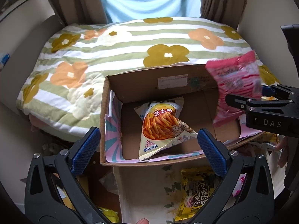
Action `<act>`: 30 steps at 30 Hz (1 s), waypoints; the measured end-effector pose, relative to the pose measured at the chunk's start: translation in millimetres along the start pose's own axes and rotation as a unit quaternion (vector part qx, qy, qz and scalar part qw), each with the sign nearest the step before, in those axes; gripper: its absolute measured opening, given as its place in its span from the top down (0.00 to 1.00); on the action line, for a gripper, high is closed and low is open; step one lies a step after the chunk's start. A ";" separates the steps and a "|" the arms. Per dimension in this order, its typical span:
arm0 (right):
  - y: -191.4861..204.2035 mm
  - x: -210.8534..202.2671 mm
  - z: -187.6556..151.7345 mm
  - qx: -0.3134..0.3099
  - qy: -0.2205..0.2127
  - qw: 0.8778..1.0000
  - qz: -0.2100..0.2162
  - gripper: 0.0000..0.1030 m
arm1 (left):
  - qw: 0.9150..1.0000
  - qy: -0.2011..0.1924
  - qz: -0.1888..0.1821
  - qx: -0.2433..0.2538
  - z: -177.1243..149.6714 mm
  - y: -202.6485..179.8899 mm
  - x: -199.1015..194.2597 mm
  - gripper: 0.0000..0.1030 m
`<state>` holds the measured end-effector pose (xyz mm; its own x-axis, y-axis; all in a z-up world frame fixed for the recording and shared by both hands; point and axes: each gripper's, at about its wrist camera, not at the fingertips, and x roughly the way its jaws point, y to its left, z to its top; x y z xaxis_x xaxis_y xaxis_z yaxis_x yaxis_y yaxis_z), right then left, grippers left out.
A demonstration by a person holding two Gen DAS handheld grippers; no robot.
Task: Organize snacks
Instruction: 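Lower the pink wafer bag into the box and open the right gripper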
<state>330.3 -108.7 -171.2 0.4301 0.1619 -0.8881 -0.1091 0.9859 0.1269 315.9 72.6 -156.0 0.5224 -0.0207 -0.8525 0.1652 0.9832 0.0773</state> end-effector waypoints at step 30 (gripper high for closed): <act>5.1 -114.7 -44.6 -0.016 -0.054 0.998 -0.037 0.02 | 0.998 -0.054 -0.037 -0.014 -25.5 7.4 -96.6 0.00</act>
<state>240.5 -124.1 -88.3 0.5316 0.0943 -0.8417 -0.1011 0.9937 0.0474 245.4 86.4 -86.2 0.5967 -0.1105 -0.7948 0.1840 0.9829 0.0015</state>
